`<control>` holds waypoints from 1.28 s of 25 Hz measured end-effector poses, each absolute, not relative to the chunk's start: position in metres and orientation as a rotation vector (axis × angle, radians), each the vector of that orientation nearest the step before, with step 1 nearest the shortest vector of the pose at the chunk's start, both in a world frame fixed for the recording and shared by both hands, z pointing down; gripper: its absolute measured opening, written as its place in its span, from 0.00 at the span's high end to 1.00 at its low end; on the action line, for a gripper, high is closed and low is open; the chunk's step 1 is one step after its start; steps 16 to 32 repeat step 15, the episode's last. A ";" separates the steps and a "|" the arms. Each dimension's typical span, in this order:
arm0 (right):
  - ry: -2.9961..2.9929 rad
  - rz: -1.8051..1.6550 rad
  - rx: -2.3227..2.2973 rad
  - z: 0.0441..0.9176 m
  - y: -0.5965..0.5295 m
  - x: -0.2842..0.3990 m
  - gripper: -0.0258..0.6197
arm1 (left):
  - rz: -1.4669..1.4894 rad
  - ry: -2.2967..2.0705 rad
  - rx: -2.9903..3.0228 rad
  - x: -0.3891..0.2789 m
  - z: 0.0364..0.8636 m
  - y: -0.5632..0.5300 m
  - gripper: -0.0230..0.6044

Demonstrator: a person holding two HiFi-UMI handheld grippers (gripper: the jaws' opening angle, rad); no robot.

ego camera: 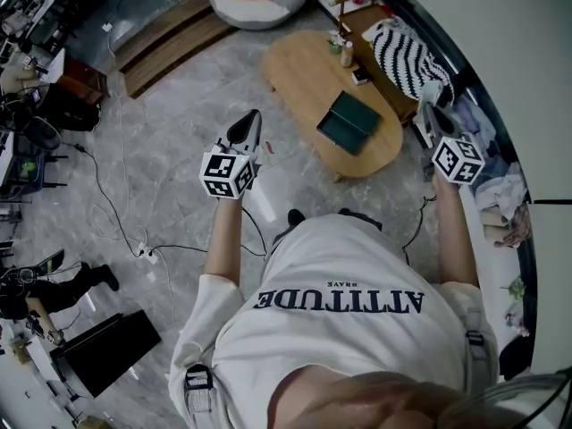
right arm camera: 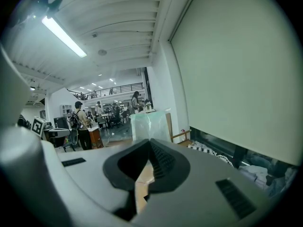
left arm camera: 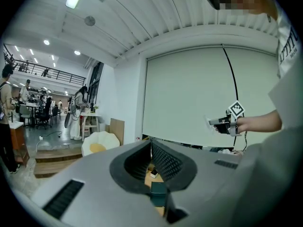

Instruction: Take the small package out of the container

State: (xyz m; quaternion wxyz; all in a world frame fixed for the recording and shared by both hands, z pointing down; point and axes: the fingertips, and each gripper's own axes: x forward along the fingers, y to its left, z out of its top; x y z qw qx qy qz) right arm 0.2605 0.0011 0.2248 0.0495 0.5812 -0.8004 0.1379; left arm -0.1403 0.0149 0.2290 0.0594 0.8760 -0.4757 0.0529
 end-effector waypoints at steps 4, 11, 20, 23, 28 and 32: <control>-2.444 0.416 1.764 0.221 0.000 0.254 0.93 | 0.155 -1.443 2.653 -0.145 0.226 0.012 0.93; -2.447 0.410 1.757 0.220 -0.001 0.252 0.93 | 0.137 -1.445 2.657 -0.146 0.224 0.006 0.93; -2.446 0.406 1.751 0.218 -0.003 0.250 0.93 | 0.126 -1.458 2.650 -0.152 0.221 0.001 0.93; -2.446 0.406 1.751 0.218 -0.003 0.250 0.93 | 0.126 -1.458 2.650 -0.152 0.221 0.001 0.93; -2.446 0.406 1.751 0.218 -0.003 0.250 0.93 | 0.126 -1.458 2.650 -0.152 0.221 0.001 0.93; -2.446 0.406 1.751 0.218 -0.003 0.250 0.93 | 0.126 -1.458 2.650 -0.152 0.221 0.001 0.93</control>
